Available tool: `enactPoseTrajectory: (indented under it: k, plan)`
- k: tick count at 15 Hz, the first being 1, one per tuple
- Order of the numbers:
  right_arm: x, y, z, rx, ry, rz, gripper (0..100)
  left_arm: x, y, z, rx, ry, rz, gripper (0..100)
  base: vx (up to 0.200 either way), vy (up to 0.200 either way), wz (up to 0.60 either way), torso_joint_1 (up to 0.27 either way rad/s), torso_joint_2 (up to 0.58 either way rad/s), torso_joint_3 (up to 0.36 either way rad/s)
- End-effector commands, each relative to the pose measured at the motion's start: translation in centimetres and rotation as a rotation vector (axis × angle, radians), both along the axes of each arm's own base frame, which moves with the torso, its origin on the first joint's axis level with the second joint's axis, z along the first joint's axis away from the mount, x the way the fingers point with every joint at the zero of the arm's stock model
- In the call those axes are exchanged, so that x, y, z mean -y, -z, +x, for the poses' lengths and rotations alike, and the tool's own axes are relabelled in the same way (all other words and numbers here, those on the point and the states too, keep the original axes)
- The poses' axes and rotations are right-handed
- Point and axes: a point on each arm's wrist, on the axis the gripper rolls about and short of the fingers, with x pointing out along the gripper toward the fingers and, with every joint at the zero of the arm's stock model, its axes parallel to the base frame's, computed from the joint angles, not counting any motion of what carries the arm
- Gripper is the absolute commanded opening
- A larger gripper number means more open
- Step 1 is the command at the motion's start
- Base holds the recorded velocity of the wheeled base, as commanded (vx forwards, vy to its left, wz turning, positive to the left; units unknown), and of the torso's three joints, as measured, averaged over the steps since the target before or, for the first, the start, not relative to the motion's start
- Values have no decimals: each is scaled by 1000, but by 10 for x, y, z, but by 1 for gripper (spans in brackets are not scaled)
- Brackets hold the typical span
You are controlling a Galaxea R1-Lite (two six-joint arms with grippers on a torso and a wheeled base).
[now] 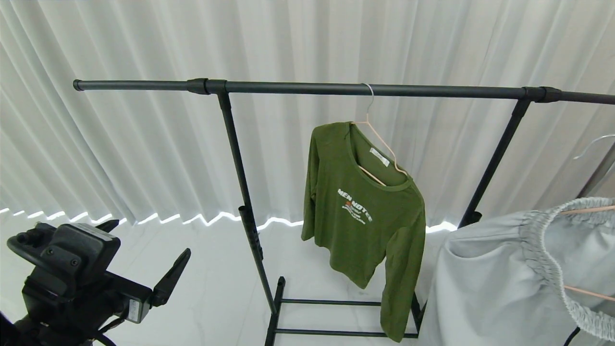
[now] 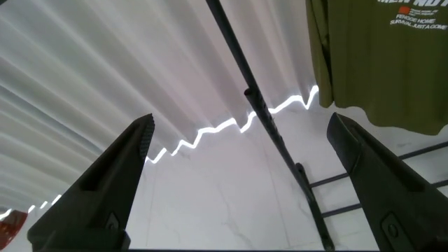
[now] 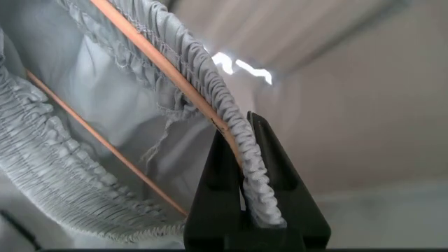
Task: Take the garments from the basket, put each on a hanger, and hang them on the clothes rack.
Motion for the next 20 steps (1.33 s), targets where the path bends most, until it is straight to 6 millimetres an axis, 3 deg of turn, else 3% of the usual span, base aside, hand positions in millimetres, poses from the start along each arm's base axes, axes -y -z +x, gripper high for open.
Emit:
enactPoseTrajectory:
  k: [1,5,8,13,20]
  plan:
    - [5,-1,-6,16,115,0,0,1,1,2,-9,0,6,100,0,0,0,0,0,0]
    - [20,0,7,-32,400,0,0,1,2,1,-9,0,6,100,0,0,0,0,0,0]
    - [25,-2,19,15,446,76,0,1,0,1,0,3,2,100,0,0,0,0,0,0]
    - [17,-8,36,107,304,177,0,1,0,0,3,4,1,100,0,0,0,0,0,0]
    - [13,-10,52,127,237,179,0,0,-1,-2,10,9,-1,100,200,0,0,2,3,2]
